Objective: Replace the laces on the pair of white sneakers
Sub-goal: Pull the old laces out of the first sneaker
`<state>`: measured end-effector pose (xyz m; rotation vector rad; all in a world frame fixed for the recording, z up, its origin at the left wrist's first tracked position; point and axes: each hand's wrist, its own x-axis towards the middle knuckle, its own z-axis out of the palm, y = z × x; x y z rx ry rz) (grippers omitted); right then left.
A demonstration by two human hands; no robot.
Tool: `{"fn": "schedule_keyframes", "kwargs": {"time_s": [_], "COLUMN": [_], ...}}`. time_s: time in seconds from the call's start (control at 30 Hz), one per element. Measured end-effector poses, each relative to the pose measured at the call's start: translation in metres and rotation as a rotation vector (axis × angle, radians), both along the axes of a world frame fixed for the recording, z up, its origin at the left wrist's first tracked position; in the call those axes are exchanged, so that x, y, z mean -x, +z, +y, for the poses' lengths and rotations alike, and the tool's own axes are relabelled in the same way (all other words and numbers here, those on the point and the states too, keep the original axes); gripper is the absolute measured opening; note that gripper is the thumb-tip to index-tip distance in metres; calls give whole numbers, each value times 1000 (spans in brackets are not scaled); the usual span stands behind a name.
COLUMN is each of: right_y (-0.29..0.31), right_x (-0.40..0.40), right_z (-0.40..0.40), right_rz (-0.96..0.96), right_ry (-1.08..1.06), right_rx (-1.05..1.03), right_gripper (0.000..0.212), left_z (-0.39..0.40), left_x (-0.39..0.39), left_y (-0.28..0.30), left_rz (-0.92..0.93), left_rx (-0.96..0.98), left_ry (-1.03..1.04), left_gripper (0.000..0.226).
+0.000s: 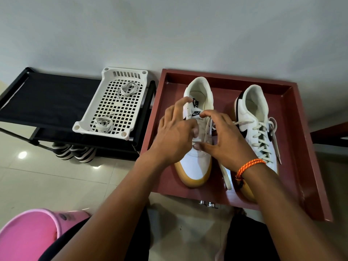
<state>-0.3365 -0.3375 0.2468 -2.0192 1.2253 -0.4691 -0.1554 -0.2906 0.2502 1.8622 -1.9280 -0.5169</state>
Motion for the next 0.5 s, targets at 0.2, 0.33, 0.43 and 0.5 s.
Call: {"fn": "schedule_keyframes", "kwargs": {"time_s": [0.2, 0.33, 0.43, 0.5], "right_y": [0, -1, -2, 0], "right_x": [1, 0, 0, 0], "right_z": [0, 0, -1, -1], "right_rz": [0, 7, 12, 13], "right_ry": [-1, 11, 9, 3], "right_rx": [12, 37, 17, 17], "right_gripper": [80, 75, 82, 84], "left_z": [-1, 2, 0, -2], "left_x": [-5, 5, 6, 1], "left_y": [3, -1, -2, 0], "left_rz": [31, -5, -8, 38], "left_rx": [40, -42, 4, 38], "left_ry": [-9, -42, -18, 11], "left_gripper": [9, 9, 8, 9]}}
